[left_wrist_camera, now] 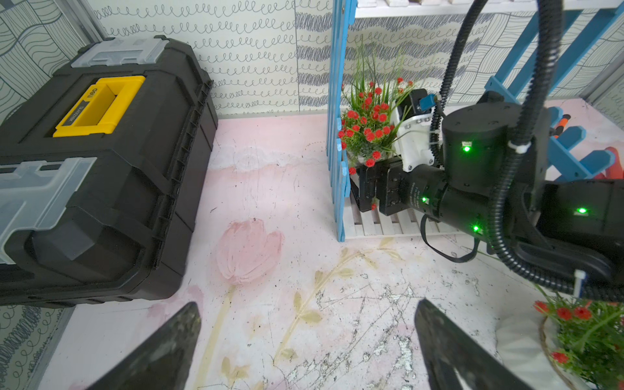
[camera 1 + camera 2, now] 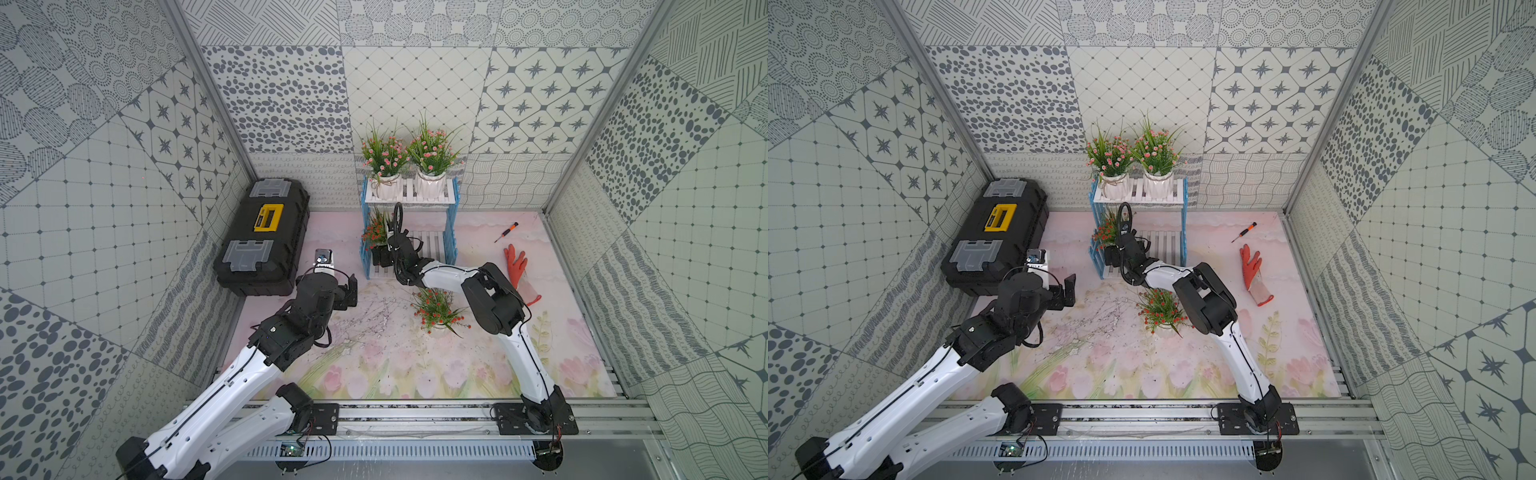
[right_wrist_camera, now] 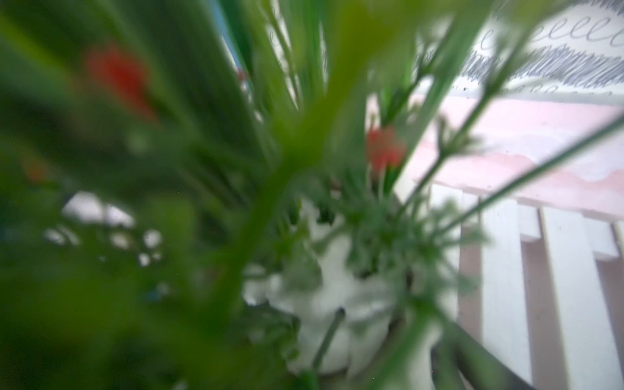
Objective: Place the baby's breath potted plants on the rack by color
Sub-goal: Place the baby's breath potted plant on the rack.
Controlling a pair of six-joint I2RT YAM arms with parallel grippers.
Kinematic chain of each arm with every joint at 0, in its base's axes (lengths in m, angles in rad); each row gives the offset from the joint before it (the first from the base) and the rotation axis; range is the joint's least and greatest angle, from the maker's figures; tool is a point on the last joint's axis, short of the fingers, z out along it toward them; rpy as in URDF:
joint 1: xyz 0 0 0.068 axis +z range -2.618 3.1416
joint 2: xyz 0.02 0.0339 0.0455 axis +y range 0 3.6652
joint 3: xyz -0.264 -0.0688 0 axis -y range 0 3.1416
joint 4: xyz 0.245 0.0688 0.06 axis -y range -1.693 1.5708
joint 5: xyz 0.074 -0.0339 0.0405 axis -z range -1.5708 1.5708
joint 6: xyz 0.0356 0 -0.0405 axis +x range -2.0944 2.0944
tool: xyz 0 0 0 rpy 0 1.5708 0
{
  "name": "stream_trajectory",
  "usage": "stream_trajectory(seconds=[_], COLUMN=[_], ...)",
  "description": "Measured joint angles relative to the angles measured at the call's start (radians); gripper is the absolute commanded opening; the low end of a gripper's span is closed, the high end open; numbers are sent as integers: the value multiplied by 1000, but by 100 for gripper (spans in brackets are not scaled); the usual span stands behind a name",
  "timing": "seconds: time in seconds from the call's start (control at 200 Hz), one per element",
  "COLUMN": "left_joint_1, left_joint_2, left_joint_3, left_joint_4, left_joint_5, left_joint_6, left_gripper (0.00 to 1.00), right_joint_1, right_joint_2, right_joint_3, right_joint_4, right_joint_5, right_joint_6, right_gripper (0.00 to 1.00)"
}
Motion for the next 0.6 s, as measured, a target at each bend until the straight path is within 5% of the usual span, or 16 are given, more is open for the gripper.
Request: stream_trajectory(seconds=[0.6], left_joint_1=[3], left_joint_2=[15], left_joint_3=[8], left_joint_4=[2], left_joint_5=[0], left_joint_6=[20], left_gripper=[98], right_joint_1=[16], right_joint_2=[-248], right_joint_3=[-193], right_joint_4=[44], right_joint_5=[4], right_joint_6=[-16], right_gripper=[98])
